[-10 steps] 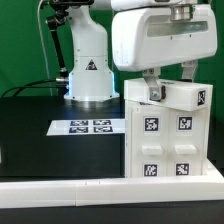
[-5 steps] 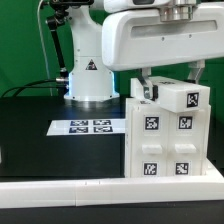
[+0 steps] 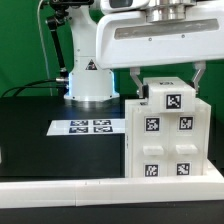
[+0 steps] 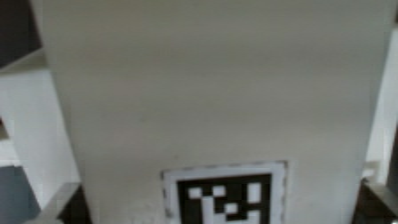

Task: Assemble cabinet

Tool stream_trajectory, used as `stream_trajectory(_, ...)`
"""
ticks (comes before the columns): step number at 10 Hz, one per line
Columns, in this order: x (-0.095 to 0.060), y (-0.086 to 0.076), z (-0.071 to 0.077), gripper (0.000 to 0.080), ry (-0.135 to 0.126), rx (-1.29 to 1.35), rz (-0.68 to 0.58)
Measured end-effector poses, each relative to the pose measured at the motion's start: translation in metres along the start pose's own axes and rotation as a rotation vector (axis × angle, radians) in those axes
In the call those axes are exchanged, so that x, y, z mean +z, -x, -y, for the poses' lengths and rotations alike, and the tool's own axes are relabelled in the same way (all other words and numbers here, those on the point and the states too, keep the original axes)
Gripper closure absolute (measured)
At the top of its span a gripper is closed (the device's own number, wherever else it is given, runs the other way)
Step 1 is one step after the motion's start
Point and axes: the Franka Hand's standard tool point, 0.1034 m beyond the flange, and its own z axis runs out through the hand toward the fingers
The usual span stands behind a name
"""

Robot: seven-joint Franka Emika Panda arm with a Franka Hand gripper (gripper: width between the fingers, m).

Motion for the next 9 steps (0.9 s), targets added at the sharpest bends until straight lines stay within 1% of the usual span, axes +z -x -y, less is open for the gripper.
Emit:
stream_trajectory(3,-0.0006,-0.0037,-0.0029,0.0236,-0.005,0.282,-0.027)
stream_trajectory(4,-0.0008,-0.0052,-0.0034,0.0236,-0.009,0.332,-0.038)
stream_trajectory(9,-0.0012,-0.0045,-0.0065,0.0236,-0.006,0.610,-0.031)
